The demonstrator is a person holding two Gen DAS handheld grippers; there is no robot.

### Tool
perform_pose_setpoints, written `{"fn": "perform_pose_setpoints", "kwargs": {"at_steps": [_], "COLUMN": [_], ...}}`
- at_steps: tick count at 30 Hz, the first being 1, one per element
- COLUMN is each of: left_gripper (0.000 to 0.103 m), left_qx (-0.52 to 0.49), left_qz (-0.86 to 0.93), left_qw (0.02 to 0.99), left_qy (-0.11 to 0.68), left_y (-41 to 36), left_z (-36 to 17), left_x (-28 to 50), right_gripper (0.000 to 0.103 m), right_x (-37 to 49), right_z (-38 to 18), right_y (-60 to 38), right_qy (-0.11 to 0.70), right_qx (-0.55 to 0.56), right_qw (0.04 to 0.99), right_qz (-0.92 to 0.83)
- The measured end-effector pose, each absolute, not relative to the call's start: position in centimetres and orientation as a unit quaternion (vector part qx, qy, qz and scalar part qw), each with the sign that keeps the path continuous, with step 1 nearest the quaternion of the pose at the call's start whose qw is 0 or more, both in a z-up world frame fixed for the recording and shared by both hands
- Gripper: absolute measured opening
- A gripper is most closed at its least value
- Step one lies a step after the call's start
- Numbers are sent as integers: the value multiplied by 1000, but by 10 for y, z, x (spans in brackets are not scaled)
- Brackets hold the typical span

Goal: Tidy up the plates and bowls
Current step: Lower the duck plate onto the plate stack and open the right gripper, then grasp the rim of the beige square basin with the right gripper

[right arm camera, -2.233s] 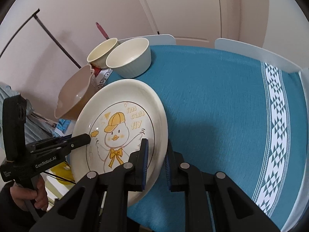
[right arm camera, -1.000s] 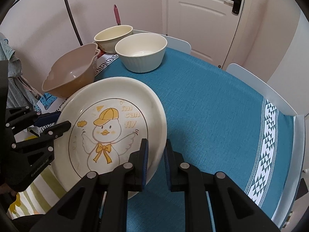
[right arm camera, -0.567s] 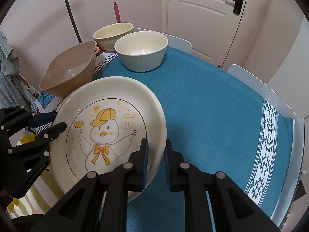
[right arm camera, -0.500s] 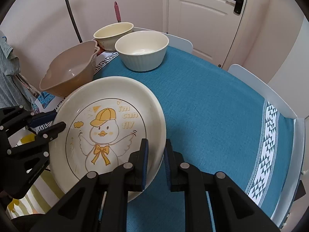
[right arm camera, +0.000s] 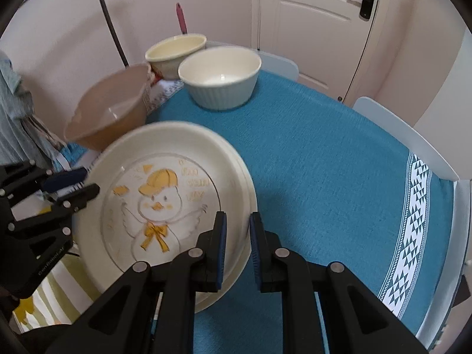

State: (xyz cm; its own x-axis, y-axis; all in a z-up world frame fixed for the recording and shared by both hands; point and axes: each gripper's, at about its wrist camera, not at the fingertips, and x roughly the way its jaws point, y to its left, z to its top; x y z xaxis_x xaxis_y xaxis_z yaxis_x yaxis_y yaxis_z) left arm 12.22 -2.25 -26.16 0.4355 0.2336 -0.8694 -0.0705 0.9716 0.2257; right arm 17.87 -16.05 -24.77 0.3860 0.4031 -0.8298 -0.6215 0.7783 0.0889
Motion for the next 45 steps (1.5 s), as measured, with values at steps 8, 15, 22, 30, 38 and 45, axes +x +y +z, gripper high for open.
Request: {"fn": "perform_pose_setpoints", "kwargs": {"at_steps": [8, 15, 22, 30, 38, 45], "left_gripper": [82, 103, 103, 103, 96, 65], "left_qx": [15, -13, -49, -153, -255, -276], "left_qz": [112, 147, 179, 201, 178, 155], "left_qw": [881, 900, 885, 856, 813, 787], "left_qy": [459, 410, 427, 451, 493, 529], "left_y": [-2, 21, 55, 115, 162, 177], "left_z": [-189, -154, -161, -196, -255, -294], "left_x": [121, 113, 111, 105, 120, 142], "right_gripper": [15, 100, 101, 101, 98, 70], "right_x": [182, 190, 209, 215, 248, 258], "right_z": [-182, -149, -148, -156, -222, -261], "right_y": [-169, -171, -137, -70, -7, 22], "right_qy": [405, 356, 384, 405, 511, 552], "right_qx": [-70, -47, -58, -107, -99, -105], "right_qw": [842, 850, 822, 793, 727, 696], "right_qz": [350, 385, 418, 443, 448, 447]}}
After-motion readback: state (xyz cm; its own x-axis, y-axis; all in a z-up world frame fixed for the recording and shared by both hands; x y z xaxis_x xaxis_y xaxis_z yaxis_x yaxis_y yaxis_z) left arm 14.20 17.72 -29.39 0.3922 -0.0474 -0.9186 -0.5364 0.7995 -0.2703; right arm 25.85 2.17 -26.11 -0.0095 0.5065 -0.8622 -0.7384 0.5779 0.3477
